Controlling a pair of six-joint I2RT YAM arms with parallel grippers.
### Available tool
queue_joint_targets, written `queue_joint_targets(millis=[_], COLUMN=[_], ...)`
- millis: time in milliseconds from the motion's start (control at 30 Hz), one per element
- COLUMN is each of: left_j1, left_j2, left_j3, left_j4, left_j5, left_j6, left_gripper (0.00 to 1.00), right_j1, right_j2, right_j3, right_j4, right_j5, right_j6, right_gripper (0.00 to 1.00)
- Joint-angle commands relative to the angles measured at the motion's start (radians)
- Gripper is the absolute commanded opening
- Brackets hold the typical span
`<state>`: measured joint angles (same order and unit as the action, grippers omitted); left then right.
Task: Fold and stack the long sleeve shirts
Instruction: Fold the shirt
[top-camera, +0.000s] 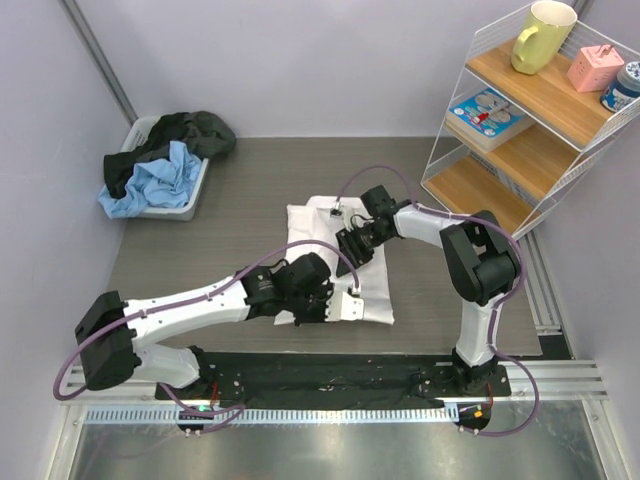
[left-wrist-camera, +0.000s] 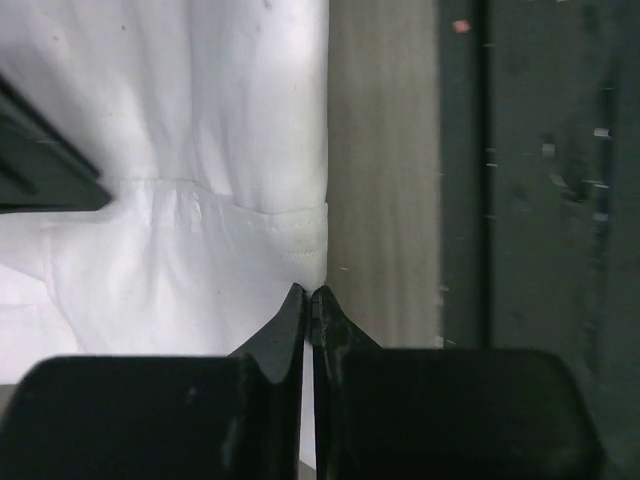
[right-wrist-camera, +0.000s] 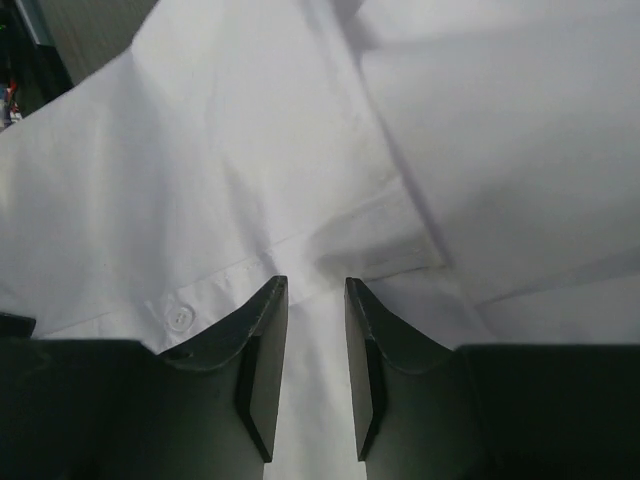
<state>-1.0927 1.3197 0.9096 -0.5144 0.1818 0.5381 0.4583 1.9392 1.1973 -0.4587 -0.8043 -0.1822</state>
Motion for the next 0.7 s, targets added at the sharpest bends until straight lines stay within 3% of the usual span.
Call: queue_joint_targets(millis=[0,167,267,400,567,667], left_j1=[0.005,0.077,0.19,0.349,0.427,0.451], left_j2=[-0.019,0.08,0.174,0.442,0.692,0.823], left_j3=[0.126,0.32,0.47,0.691,0.928,0.994], left_j4=[-0.355,-0.545,-0.608,-0.74,-0.757,-0.722], left_j5=[0.267,0.373,0.424,0.462,0.458,0.464], left_j6=[-0.109,-0.041,0.025,0.135,0.256,0.276], left_gripper=[0.0,0.0,0.0,0.0,0.02,0.03], right_j1=[-0.035,-0.107,-0.136,-0.148,-0.15,-0.152], right_j2=[-0.095,0.009,0.082,0.164,0.222,0.236], right_j3=[0.146,0.306,0.401,0.508,0.524,0.498], right_j4=[-0.095,-0.144,-0.147,-0.156,-0.147,-0.127], right_j5=[-0.019,-0.001,0.011,0.008,-0.009,-0.016], right_j6=[-0.034,-0.066,-0.062,-0.051,-0.028,-0.016], right_gripper=[0.37,0.39,0.4,0.4,0.4,0.39])
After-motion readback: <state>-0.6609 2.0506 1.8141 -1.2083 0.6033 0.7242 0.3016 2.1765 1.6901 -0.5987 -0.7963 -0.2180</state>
